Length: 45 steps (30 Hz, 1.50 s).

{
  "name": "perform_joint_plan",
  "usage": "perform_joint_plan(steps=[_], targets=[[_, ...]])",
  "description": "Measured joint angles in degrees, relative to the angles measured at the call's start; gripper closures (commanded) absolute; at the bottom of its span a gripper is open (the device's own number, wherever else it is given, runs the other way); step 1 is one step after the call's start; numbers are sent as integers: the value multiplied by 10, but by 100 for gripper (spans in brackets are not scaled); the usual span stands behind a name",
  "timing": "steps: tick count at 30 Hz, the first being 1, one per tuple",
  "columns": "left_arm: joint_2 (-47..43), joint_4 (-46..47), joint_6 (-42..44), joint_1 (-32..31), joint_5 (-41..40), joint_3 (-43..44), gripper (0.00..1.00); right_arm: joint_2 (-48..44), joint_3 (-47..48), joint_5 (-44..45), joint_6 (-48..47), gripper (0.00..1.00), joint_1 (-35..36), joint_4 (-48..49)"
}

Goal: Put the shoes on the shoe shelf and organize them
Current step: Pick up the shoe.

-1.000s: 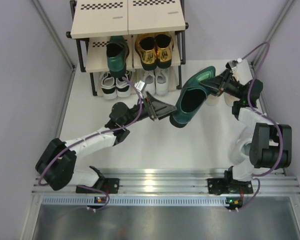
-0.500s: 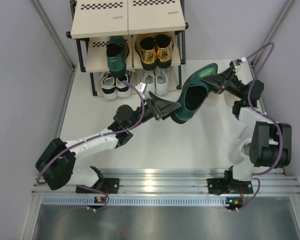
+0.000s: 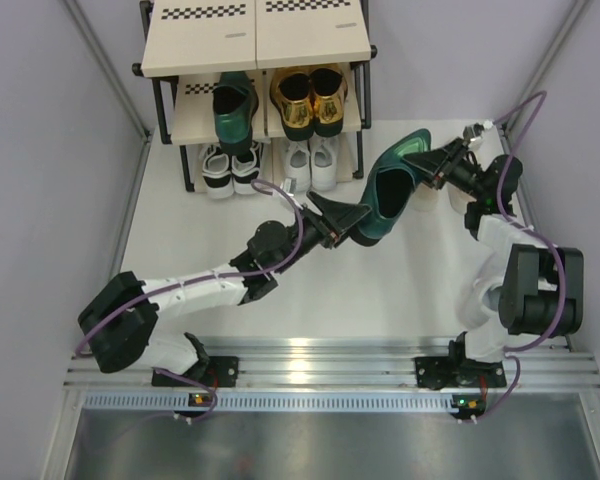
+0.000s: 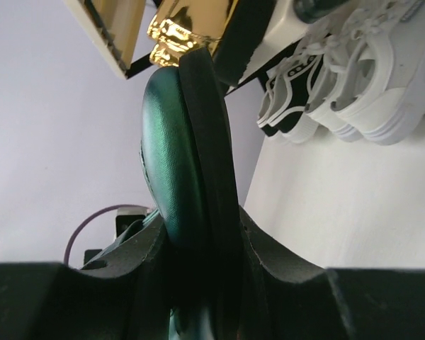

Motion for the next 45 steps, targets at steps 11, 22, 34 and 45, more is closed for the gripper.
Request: perform_joint_plan(steps=[11, 22, 34, 45], targets=[[10, -52, -12, -6, -70, -3, 100, -33, -5, 43, -77, 100, 9, -61], [-85, -129, 71, -5, -69, -44, 100, -33, -8, 1, -94, 37, 30, -75], [-361, -419, 158, 47, -83, -112, 100, -35, 44, -35, -273, 14, 31, -256], [-446, -772, 161, 65, -219, -33, 100, -37, 57, -34, -410, 14, 30, -405]])
